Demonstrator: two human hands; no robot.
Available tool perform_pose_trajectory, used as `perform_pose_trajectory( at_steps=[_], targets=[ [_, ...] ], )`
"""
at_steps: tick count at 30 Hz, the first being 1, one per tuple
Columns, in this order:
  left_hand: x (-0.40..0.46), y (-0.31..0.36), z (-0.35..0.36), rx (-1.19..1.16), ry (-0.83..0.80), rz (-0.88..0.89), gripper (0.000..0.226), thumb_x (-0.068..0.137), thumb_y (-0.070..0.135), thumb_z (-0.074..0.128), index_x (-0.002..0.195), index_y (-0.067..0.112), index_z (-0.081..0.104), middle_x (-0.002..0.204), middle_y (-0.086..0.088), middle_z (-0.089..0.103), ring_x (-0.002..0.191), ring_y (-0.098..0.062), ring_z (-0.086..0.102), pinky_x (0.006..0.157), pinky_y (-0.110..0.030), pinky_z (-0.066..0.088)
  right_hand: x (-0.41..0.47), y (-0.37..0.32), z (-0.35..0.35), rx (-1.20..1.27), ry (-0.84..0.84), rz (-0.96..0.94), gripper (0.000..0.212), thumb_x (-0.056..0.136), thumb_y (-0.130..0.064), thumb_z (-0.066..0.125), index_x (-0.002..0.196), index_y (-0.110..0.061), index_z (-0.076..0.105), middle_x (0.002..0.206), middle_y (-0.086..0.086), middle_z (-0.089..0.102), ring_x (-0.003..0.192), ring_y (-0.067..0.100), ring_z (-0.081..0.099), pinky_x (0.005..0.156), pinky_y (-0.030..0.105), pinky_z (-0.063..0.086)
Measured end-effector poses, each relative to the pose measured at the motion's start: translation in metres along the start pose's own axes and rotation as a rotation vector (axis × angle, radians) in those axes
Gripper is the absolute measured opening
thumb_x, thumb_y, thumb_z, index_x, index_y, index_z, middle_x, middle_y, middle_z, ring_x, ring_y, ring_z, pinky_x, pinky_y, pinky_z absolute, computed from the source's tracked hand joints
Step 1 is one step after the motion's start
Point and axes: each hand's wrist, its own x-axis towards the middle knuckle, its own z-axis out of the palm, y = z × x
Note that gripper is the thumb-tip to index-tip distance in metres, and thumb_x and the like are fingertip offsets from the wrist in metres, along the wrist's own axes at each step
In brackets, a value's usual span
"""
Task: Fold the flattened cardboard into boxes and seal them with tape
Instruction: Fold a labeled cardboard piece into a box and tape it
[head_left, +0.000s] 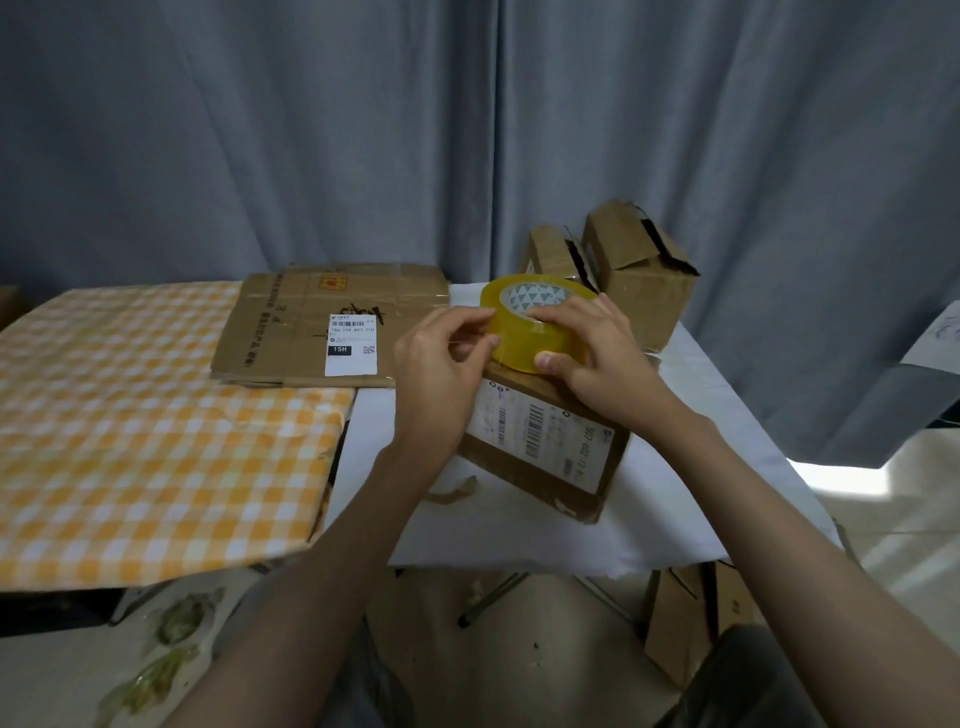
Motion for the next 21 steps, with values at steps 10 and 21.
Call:
perform_pose_trajectory(
  at_steps=[10, 21],
  targets=[
    [0.04, 0.016, -0.005, -0.101, -0.143, -0.11, 0.026, 0.093, 0.004, 0.06, 0.107, 0.02, 0.046, 0.092, 0.007, 0.058, 0.081, 0.0, 0.058, 0.077, -0.02, 0.05, 0.01, -0.011, -0.024, -0.108, 0.042, -0.014, 0.05, 0.095, -0.028, 0.063, 0.143, -0.024, 0.051, 0.13, -0.002, 0.052, 0.132, 0.016, 0.033, 0.122, 0.04, 0.006],
    [0.106, 0.055, -0.032, -0.301, -0.427, -0.295, 0.032, 0.09, 0.017, 0.07, 0.116, 0.012, 0.052, 0.09, 0.0, 0.062, 0.081, -0.006, 0.063, 0.076, -0.017, 0.051, 0.032, -0.036, -0.085, -0.146, 0.096, 0.208, 0.058, 0.08, -0.073, 0.058, 0.108, -0.023, 0.068, 0.091, 0.0, 0.064, 0.079, 0.016, 0.06, 0.07, 0.033, 0.052]
  ],
)
